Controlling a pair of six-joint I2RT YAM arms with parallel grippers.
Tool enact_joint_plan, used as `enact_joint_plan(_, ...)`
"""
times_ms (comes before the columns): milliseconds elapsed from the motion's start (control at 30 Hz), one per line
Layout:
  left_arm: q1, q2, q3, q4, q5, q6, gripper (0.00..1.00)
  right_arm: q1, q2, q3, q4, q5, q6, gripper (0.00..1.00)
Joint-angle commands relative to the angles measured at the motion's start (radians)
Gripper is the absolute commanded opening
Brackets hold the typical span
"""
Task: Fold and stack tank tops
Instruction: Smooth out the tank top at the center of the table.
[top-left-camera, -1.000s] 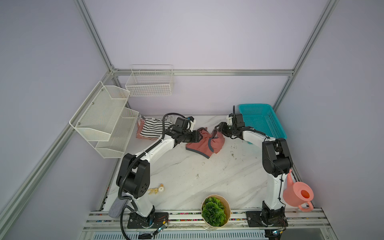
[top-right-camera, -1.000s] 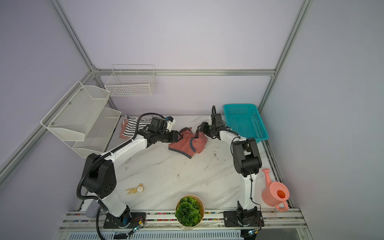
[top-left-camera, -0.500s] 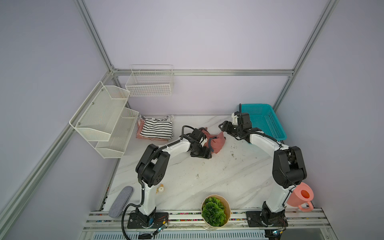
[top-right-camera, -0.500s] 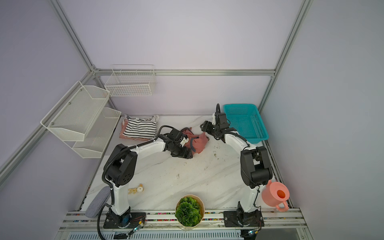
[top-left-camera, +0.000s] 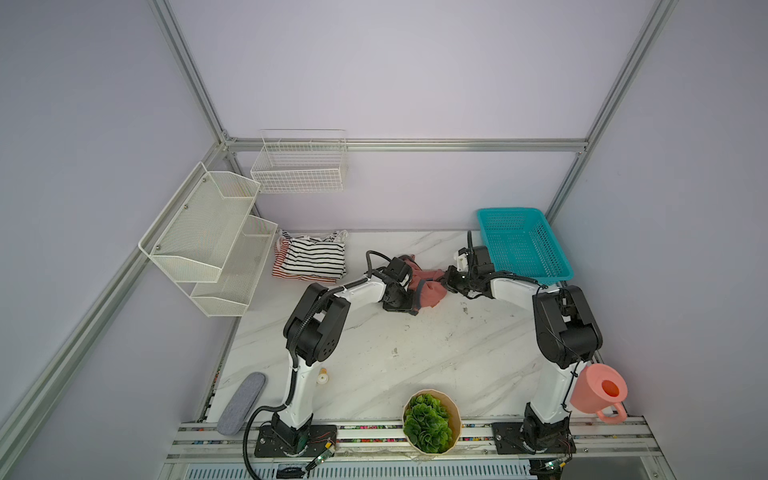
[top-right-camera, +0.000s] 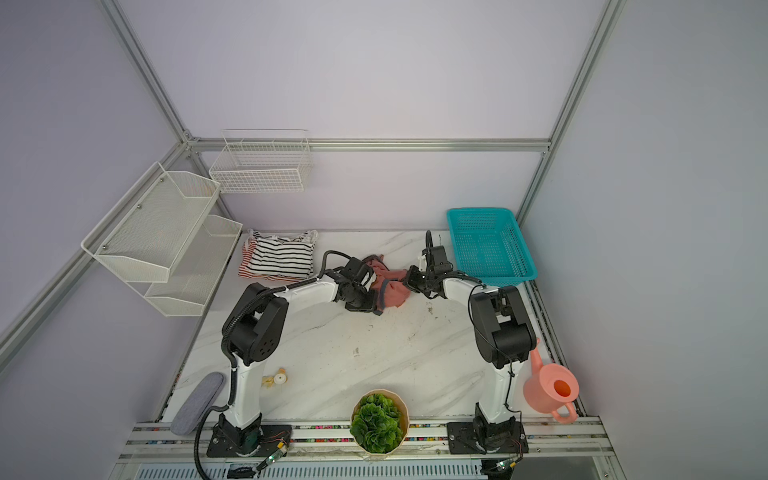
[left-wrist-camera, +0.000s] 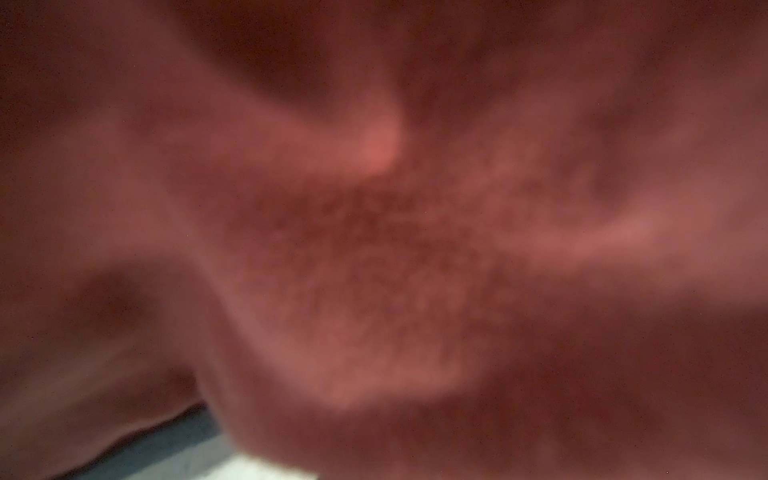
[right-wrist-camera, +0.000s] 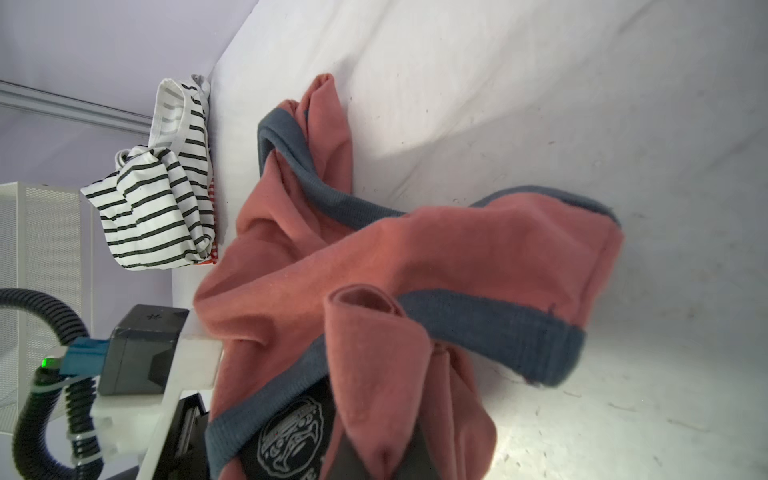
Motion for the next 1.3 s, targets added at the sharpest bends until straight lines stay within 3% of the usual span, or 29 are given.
enact_joint_plan(0, 0.018, -0.053, 0.07, -0.001, -0.078, -0.011, 0.0, 0.006, -0.061, 0.023, -0.008, -0.002, -0.018, 0.0)
enact_joint_plan(400, 0.192, -0.234, 0.193, -0.066, -0.17, 0.071, 0.0, 0.011, -0.297, 0.055, -0.147, -0.024, -0.067, 0.0)
enact_joint_plan(533, 0.248, -0.159, 0.368, -0.138, -0.18, 0.109, 0.0, 0.046, -0.319, 0.101, -0.217, -0.045, -0.105, 0.0)
enact_joint_plan(667, 0.283, 0.004, 0.601, -0.22, -0.174, 0.137, 0.0, 0.083, -0.321, 0.141, -0.244, -0.064, -0.126, 0.0)
enact_joint_plan(800, 0.313, 0.156, 0.796, -0.303, -0.18, 0.122, 0.0, 0.092, -0.325, 0.22, -0.364, 0.117, -0.184, 0.0)
enact_joint_plan(967, 0.356, 0.194, 0.81, -0.286, -0.088, 0.052, 0.0, 0.092, -0.356, 0.346, -0.434, 0.347, -0.234, 0.0)
enact_joint_plan(1100, 0.355, 0.13, 0.7, -0.232, 0.032, 0.032, 0.33, 0.092, -0.326, 0.481, -0.442, 0.499, -0.305, 0.0)
enact_joint_plan(1200, 0.344, 0.029, 0.556, -0.173, 0.079, 0.027, 0.62, 0.096, -0.275, 0.55, -0.386, 0.407, -0.319, 0.0)
enact_joint_plan(1267, 0.339, -0.057, 0.447, -0.127, 0.075, 0.029, 0.67, 0.122, -0.227, 0.57, -0.35, 0.305, -0.313, 0.0)
